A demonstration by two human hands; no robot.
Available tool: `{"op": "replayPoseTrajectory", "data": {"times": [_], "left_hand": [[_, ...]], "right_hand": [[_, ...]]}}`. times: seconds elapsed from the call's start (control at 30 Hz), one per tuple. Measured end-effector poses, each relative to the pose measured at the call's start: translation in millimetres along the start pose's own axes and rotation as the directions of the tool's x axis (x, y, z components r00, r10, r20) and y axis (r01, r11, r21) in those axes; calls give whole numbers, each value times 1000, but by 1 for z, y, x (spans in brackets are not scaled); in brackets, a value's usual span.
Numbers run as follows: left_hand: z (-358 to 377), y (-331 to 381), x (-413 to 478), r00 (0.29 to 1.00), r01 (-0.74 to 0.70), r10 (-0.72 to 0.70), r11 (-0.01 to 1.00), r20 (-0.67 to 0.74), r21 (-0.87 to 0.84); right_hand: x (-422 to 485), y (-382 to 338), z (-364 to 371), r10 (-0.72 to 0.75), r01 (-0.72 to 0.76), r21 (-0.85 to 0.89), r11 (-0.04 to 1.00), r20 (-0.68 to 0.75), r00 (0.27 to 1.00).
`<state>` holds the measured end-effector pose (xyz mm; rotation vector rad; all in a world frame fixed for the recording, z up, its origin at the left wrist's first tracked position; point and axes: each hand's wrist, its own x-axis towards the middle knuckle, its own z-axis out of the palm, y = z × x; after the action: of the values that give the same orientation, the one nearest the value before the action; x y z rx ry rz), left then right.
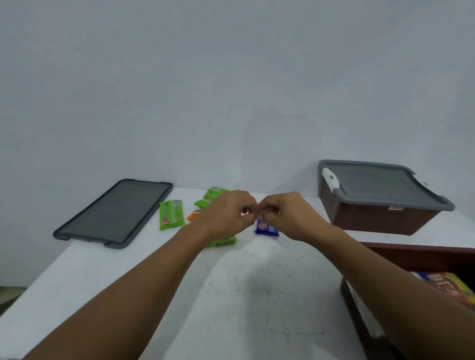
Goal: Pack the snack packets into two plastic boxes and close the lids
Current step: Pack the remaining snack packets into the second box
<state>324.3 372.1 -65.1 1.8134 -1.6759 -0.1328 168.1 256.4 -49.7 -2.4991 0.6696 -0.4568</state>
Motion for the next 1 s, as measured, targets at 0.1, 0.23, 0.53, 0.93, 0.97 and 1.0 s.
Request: {"op": "replayPoseTrajectory", "data": {"times": [0.1,0.23,0.53,0.93,0.97,1.0], "left_hand": [[-17,-30,-1,999,33,-33,999,26,31],[-32,-69,4,993,115,-117,992,31,59],[-41,-137,14,926,249,-307,934,221,257],[-21,-164,3,939,104,-204,936,276,337],[-23,-164,2,945,102,-193,941,263,323],[-24,-165,1,953,98,-176,949,245,300]], "right_hand": [[21,-10,21,49,-49,25,998,17,999],[45,-11,47,56,-56,-3,998,25,998],[99,-3,89,189,-189,-3,982,19,982],[134,-12,132,282,-277,-52,959,170,944],[135,-13,128,270,-264,-59,963,159,950],[135,-14,124,261,-256,-52,965,149,954]]}}
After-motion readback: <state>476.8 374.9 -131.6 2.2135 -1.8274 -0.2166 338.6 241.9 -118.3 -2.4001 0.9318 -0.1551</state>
